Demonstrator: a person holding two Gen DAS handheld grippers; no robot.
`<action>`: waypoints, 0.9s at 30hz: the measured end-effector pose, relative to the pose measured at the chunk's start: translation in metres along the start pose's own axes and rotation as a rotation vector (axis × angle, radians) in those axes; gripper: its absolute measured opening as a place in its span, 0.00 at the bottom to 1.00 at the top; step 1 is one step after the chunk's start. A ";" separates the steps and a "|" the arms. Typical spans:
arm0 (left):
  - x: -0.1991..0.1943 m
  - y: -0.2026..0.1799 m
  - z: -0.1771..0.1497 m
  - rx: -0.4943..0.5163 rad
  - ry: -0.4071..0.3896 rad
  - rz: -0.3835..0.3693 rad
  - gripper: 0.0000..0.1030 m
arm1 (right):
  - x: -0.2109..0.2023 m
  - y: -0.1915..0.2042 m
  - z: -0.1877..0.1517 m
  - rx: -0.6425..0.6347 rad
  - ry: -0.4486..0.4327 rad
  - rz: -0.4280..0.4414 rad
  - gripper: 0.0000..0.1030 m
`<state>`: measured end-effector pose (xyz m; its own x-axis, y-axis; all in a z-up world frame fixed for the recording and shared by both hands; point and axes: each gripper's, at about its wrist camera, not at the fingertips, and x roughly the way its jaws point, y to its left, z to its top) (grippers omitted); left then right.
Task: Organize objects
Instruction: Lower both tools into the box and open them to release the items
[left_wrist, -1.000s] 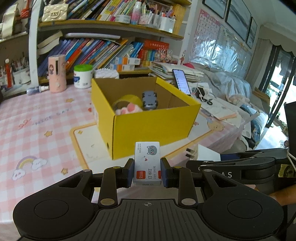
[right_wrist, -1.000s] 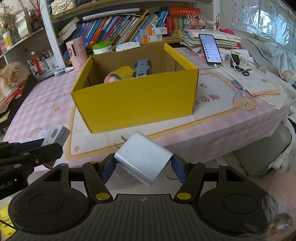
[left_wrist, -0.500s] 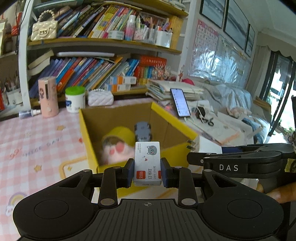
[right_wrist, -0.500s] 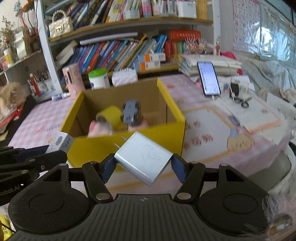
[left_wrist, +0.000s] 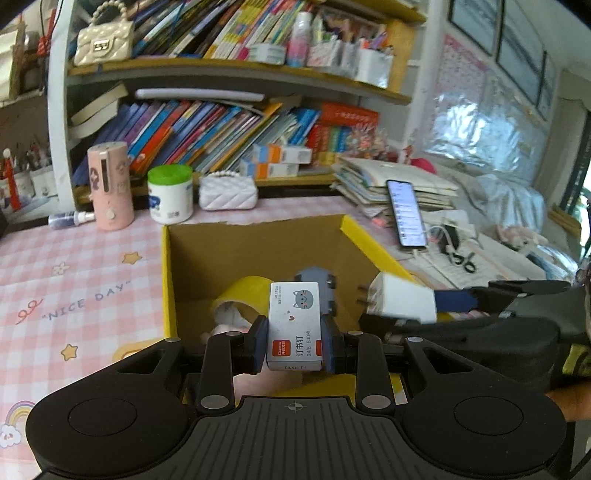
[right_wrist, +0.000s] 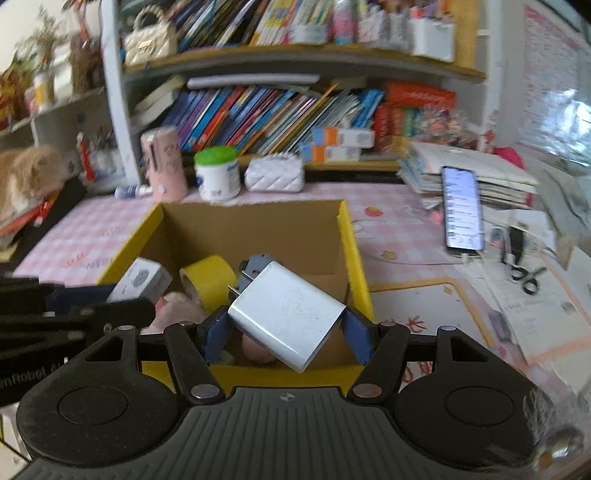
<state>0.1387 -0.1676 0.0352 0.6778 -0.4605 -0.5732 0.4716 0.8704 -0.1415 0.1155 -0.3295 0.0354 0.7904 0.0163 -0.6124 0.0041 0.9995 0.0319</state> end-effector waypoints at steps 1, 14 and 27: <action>0.004 0.000 0.000 -0.004 0.005 0.010 0.27 | 0.007 0.000 0.001 -0.020 0.016 0.015 0.61; 0.043 0.007 0.002 -0.052 0.069 0.081 0.27 | 0.066 0.002 0.007 -0.189 0.161 0.149 0.61; 0.063 0.011 0.006 -0.124 0.114 0.048 0.31 | 0.086 -0.005 0.011 -0.126 0.268 0.316 0.61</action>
<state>0.1895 -0.1877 0.0023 0.6264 -0.4015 -0.6682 0.3627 0.9088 -0.2061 0.1900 -0.3335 -0.0088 0.5540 0.3119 -0.7719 -0.3003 0.9396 0.1641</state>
